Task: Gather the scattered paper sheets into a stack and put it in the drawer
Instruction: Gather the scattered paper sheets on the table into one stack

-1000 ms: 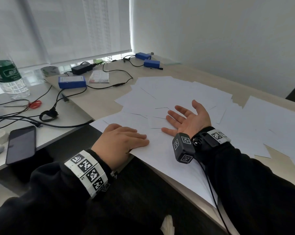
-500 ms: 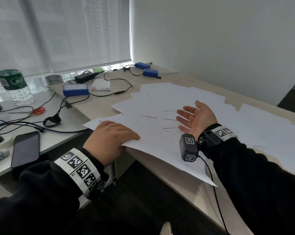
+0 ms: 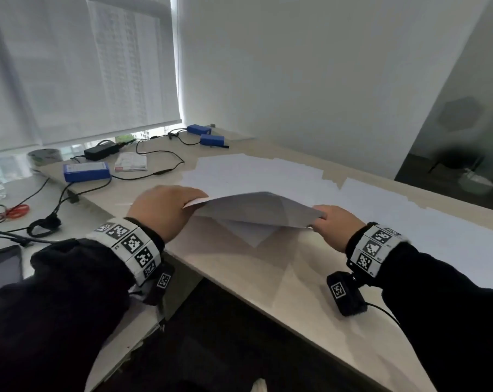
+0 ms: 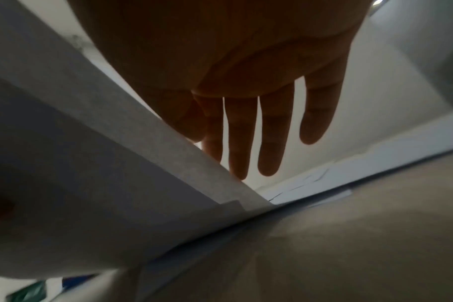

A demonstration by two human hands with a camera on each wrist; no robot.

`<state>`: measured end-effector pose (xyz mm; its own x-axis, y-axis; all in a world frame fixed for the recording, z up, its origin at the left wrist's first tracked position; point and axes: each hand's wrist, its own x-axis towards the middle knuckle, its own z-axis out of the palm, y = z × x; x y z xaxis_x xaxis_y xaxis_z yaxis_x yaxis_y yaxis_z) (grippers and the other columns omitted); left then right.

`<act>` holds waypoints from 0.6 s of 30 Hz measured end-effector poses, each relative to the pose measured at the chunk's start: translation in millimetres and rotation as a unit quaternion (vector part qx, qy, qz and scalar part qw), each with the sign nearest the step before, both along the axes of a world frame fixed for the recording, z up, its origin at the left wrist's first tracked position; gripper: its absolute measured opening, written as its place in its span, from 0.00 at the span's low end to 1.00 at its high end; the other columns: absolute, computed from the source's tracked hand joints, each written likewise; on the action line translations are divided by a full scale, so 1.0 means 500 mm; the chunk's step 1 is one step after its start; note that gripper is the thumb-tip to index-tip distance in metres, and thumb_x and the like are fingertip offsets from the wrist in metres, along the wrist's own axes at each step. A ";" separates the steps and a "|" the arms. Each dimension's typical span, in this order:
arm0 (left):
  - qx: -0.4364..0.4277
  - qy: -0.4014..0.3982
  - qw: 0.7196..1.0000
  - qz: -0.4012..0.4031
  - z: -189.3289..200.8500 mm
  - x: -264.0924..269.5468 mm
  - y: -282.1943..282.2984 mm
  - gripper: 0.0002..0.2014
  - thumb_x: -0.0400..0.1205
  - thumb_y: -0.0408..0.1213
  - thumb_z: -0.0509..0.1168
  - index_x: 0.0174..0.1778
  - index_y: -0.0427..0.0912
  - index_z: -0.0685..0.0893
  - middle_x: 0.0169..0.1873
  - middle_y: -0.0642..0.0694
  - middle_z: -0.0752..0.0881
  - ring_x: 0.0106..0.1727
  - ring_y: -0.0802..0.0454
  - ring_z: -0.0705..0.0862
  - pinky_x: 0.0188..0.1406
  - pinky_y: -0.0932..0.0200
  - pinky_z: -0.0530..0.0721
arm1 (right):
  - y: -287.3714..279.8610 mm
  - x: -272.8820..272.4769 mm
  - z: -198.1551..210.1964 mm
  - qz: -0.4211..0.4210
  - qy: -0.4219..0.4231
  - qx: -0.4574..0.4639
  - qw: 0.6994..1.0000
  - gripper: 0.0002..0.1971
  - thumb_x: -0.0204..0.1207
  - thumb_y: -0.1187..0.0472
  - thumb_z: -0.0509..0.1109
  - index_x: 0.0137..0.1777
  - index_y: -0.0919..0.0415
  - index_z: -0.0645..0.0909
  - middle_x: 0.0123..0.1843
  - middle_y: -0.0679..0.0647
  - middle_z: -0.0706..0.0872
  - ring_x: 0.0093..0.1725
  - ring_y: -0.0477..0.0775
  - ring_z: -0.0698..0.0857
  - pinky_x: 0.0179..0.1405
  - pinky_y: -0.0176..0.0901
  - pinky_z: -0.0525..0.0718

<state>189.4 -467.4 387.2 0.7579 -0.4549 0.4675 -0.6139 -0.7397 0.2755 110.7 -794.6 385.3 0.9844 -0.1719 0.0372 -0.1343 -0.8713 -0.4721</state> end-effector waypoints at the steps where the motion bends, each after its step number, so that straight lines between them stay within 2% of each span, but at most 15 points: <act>1: -0.009 -0.007 1.000 0.010 0.023 0.004 -0.009 0.30 0.78 0.65 0.43 0.54 0.60 0.89 0.50 0.51 0.91 0.50 0.42 0.88 0.47 0.49 0.84 | -0.012 -0.009 0.001 -0.027 -0.017 0.025 0.999 0.09 0.80 0.58 0.64 0.42 0.47 0.85 0.40 0.44 0.84 0.48 0.54 0.84 0.46 0.44 0.78; 3: -0.024 -0.023 0.999 0.023 0.075 0.004 -0.030 0.28 0.79 0.64 0.45 0.53 0.58 0.89 0.49 0.49 0.91 0.49 0.40 0.87 0.46 0.49 0.84 | -0.032 -0.031 0.003 -0.070 -0.044 0.070 0.994 0.07 0.80 0.57 0.66 0.49 0.50 0.87 0.45 0.45 0.88 0.49 0.51 0.87 0.52 0.45 0.81; 4: -0.027 -0.034 0.999 0.031 0.101 0.003 -0.040 0.27 0.80 0.63 0.46 0.53 0.58 0.88 0.49 0.48 0.91 0.49 0.39 0.86 0.47 0.48 0.83 | -0.039 -0.043 0.006 -0.083 -0.050 0.089 0.991 0.07 0.80 0.56 0.66 0.49 0.50 0.86 0.46 0.45 0.90 0.48 0.51 0.88 0.51 0.46 0.82; 6: -0.033 -0.053 0.997 0.049 0.153 -0.004 -0.057 0.24 0.81 0.59 0.47 0.53 0.57 0.88 0.48 0.46 0.90 0.49 0.37 0.85 0.45 0.50 0.80 | -0.049 -0.069 0.016 -0.107 -0.053 0.146 0.982 0.08 0.81 0.52 0.65 0.48 0.51 0.86 0.47 0.48 0.92 0.44 0.50 0.90 0.43 0.44 0.81; 8: -0.059 -0.076 0.994 0.056 0.200 -0.020 -0.073 0.20 0.84 0.56 0.52 0.54 0.56 0.88 0.45 0.43 0.89 0.47 0.36 0.84 0.45 0.49 0.80 | -0.052 -0.096 0.027 -0.128 -0.035 0.227 0.965 0.15 0.83 0.48 0.63 0.50 0.56 0.87 0.47 0.51 0.93 0.39 0.51 0.90 0.39 0.42 0.78; 11: -0.094 -0.112 0.988 0.045 0.246 -0.051 -0.099 0.14 0.87 0.48 0.56 0.53 0.53 0.88 0.39 0.45 0.86 0.44 0.37 0.81 0.43 0.48 0.81 | -0.049 -0.135 0.045 -0.154 0.013 0.377 0.913 0.30 0.83 0.35 0.56 0.51 0.62 0.87 0.48 0.57 0.94 0.39 0.56 0.89 0.35 0.43 0.77; 13: -0.111 -0.115 0.987 0.028 0.260 -0.076 -0.118 0.13 0.87 0.48 0.56 0.53 0.55 0.87 0.36 0.49 0.82 0.43 0.40 0.80 0.42 0.50 0.80 | -0.051 -0.155 0.051 -0.156 0.036 0.470 0.868 0.41 0.78 0.26 0.51 0.54 0.64 0.87 0.51 0.61 0.93 0.40 0.61 0.89 0.33 0.42 0.76; 15: -0.121 -0.118 0.986 -0.001 0.264 -0.099 -0.138 0.15 0.85 0.51 0.55 0.52 0.56 0.87 0.36 0.51 0.82 0.43 0.43 0.80 0.42 0.52 0.79 | -0.056 -0.172 0.053 -0.140 0.057 0.526 0.837 0.49 0.74 0.20 0.44 0.59 0.64 0.86 0.55 0.63 0.92 0.43 0.65 0.90 0.33 0.43 0.77; 18: -0.150 -0.118 0.980 -0.052 0.260 -0.132 -0.171 0.18 0.82 0.56 0.53 0.53 0.58 0.87 0.36 0.54 0.84 0.43 0.46 0.81 0.41 0.54 0.79 | -0.064 -0.202 0.054 -0.109 0.063 0.592 0.796 0.55 0.68 0.16 0.38 0.66 0.63 0.83 0.60 0.64 0.90 0.47 0.69 0.91 0.36 0.48 0.81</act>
<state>123.6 -553.2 517.0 0.5694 -0.3387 0.7491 -0.7541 -0.5780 0.3118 9.8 -826.4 412.4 0.9094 -0.1804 -0.3749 -0.3326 0.2261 -0.9156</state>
